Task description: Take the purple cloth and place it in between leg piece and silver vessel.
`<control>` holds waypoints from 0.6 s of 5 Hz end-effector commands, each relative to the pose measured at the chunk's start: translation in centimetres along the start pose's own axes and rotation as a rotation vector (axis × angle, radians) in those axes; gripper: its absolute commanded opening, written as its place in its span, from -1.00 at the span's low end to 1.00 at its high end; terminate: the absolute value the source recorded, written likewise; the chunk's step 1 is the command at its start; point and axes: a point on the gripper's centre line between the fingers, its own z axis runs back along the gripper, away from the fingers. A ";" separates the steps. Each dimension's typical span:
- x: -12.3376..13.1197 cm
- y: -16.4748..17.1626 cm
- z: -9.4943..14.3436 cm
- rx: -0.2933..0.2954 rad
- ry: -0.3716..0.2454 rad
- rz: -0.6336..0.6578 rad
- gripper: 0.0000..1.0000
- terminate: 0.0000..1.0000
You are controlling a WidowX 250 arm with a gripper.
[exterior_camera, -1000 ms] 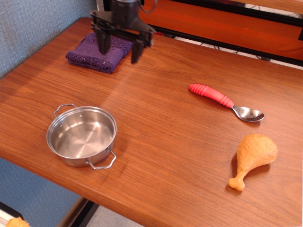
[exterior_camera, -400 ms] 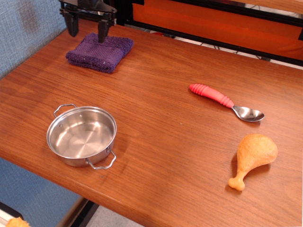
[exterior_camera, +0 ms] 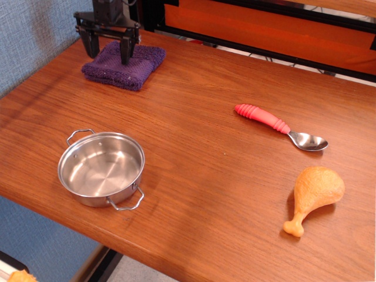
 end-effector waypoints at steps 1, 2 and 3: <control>-0.6 0.2 1.6 -0.001 -0.015 -0.106 1.00 -1.00; -1.4 -0.7 1.6 0.000 0.066 -0.228 1.00 -1.00; -2.4 -1.4 1.3 -0.029 0.083 -0.314 1.00 -1.00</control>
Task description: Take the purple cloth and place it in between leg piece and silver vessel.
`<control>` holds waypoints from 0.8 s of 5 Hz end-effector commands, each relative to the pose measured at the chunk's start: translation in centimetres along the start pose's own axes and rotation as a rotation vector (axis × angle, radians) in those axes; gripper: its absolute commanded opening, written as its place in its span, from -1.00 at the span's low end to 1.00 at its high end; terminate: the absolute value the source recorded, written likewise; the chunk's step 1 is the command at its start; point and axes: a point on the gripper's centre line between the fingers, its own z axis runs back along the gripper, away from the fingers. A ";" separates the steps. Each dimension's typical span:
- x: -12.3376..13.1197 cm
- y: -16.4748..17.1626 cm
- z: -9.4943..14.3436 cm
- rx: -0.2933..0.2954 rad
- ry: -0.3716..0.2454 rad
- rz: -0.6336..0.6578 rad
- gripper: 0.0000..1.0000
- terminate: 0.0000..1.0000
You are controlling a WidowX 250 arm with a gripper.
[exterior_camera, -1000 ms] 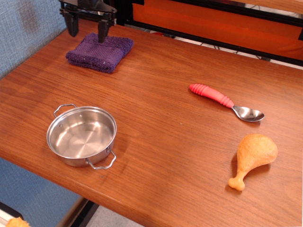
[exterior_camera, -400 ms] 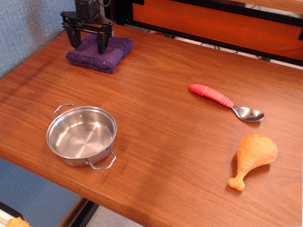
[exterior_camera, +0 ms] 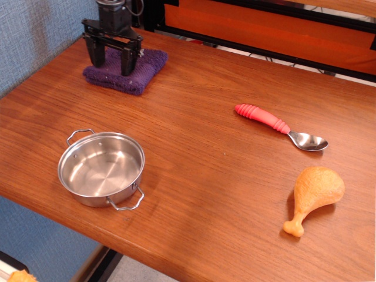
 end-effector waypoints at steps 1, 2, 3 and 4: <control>-1.6 -0.4 0.7 -0.002 0.018 -0.170 1.00 -1.00; -2.4 -1.5 -0.1 -0.035 0.034 -0.322 1.00 -1.00; -3.4 -2.6 0.1 -0.055 0.008 -0.480 1.00 -1.00; -4.2 -3.6 0.7 -0.059 0.001 -0.611 1.00 -1.00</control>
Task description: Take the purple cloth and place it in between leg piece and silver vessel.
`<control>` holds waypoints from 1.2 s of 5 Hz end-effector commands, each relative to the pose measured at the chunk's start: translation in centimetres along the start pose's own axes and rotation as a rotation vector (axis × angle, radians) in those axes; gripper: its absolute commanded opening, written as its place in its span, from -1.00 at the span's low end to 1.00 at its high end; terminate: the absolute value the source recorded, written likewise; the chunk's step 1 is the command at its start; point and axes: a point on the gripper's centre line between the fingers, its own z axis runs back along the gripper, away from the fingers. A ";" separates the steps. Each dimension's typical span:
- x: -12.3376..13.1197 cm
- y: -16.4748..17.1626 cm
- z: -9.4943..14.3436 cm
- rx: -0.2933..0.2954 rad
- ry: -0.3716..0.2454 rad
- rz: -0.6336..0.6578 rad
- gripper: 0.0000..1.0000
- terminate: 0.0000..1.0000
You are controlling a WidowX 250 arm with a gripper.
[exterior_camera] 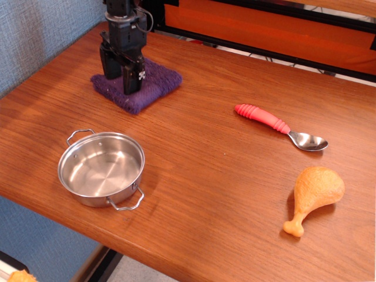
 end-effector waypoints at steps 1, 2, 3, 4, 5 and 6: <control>-1.1 -1.9 1.8 0.023 -0.043 -0.246 1.00 -1.00; -0.3 -3.6 1.3 0.028 -0.066 -0.246 1.00 -1.00; 0.1 -5.2 1.2 0.031 -0.067 -0.284 1.00 -1.00; 0.0 -6.7 1.0 0.044 -0.042 -0.292 1.00 -1.00; -0.2 -8.2 0.5 0.031 -0.035 -0.309 1.00 -1.00; -1.0 -9.3 0.1 0.020 -0.016 -0.294 1.00 -1.00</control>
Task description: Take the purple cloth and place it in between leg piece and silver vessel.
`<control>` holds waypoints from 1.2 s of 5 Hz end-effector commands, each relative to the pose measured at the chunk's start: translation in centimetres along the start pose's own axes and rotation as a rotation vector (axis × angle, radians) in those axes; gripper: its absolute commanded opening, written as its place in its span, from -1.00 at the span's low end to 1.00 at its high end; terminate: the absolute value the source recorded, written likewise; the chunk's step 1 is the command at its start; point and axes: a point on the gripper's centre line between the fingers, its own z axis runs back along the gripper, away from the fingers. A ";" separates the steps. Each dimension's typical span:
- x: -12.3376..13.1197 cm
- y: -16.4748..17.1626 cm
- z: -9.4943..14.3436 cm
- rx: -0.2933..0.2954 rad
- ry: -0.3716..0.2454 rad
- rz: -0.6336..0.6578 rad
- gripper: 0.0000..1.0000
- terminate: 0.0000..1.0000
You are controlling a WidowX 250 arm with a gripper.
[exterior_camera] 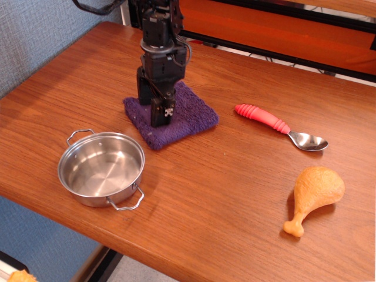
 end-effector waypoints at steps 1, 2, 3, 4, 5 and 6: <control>-0.7 -2.3 0.5 -0.002 -0.001 0.017 1.00 -1.00; -0.3 -4.4 0.6 -0.025 -0.017 0.020 1.00 -1.00; 0.2 -6.1 0.4 -0.026 0.001 0.006 1.00 -1.00; 0.2 -7.4 0.6 -0.019 0.002 -0.020 1.00 -1.00; 0.2 -8.3 0.4 -0.021 0.018 -0.013 1.00 -1.00; 0.0 -9.3 0.4 -0.025 0.017 -0.028 1.00 -1.00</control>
